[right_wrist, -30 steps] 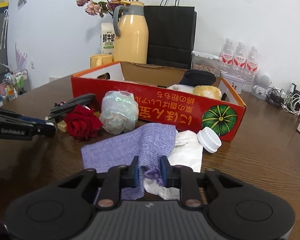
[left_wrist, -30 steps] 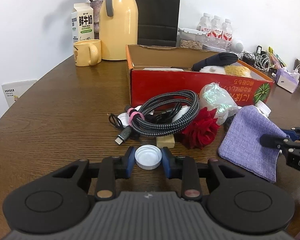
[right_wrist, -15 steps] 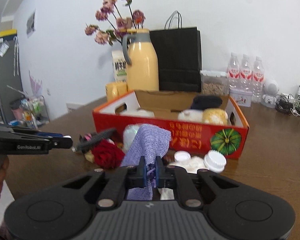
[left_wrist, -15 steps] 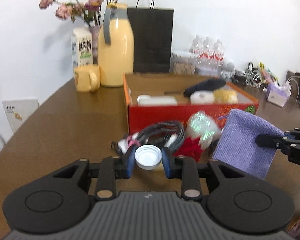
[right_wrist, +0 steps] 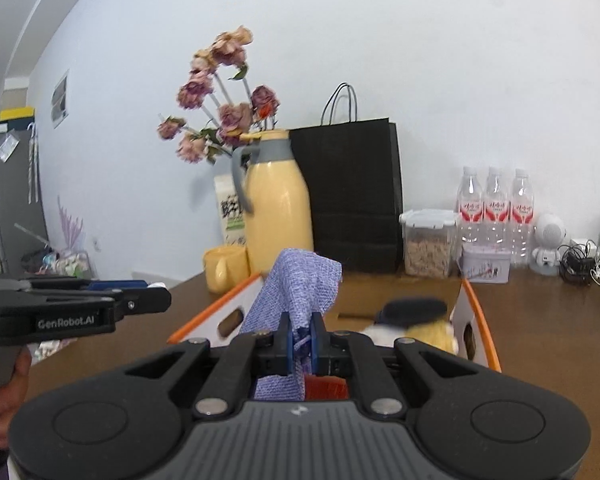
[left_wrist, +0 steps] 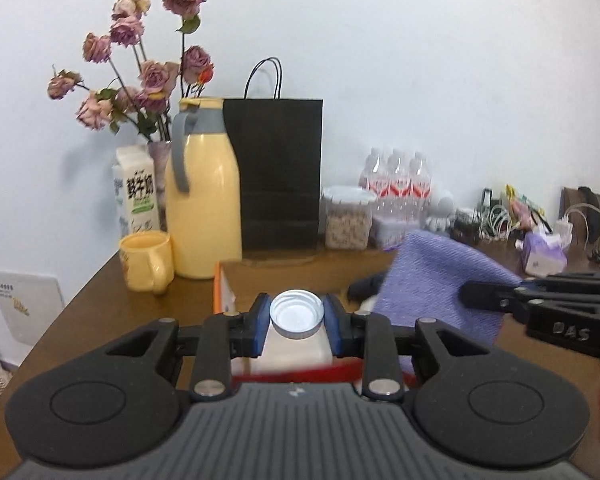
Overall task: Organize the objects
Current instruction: 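Lower the purple pouch and the white cap into the box and release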
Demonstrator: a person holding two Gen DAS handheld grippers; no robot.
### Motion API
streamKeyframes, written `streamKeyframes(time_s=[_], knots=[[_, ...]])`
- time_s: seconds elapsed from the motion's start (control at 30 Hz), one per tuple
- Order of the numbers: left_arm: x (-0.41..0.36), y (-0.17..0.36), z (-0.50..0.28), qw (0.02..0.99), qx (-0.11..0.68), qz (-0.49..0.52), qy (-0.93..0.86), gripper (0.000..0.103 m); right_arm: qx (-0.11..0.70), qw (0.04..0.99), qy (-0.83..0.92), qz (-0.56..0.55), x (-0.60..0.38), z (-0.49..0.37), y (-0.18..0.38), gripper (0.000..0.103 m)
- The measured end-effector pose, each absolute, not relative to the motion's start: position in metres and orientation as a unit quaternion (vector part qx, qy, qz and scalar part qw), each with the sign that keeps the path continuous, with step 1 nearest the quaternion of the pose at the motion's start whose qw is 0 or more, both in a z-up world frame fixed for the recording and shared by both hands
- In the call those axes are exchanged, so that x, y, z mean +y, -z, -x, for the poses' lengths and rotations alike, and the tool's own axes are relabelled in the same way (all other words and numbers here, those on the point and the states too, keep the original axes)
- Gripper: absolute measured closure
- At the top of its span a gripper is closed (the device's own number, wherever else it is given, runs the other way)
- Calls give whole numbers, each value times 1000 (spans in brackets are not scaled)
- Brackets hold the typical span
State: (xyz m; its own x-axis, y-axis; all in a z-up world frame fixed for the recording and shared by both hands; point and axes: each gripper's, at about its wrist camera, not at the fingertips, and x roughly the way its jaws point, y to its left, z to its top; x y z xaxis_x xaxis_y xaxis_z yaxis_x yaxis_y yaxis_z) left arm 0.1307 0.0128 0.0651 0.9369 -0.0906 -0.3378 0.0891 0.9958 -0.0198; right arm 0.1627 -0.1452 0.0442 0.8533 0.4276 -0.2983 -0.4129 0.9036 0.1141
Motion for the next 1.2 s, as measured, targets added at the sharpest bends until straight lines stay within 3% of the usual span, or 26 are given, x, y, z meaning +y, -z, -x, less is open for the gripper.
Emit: streamKeyframes(time_s=[0.43, 0.87, 1.0, 1.07, 1.13, 1.2], knots=[[7, -54, -234, 978, 202, 42, 15, 74, 201, 960, -188, -50, -125, -268, -16, 96], [8, -11, -270, 963, 266, 35, 4, 74, 244, 957, -157, -1, -114, -281, 17, 93], [7, -7, -269, 962, 271, 27, -6, 72, 258, 956, -141, 9, -115, -283, 20, 83], [7, -8, -265, 964, 266, 23, -11, 60, 263, 955, -135, 13, -115, -283, 21, 71], [6, -11, -261, 966, 258, 19, -12, 44, 260, 957, -128, 19, -116, -280, 20, 40], [5, -15, -255, 969, 246, 15, -13, 30, 252, 959, -125, 24, -116, -277, 18, 24]])
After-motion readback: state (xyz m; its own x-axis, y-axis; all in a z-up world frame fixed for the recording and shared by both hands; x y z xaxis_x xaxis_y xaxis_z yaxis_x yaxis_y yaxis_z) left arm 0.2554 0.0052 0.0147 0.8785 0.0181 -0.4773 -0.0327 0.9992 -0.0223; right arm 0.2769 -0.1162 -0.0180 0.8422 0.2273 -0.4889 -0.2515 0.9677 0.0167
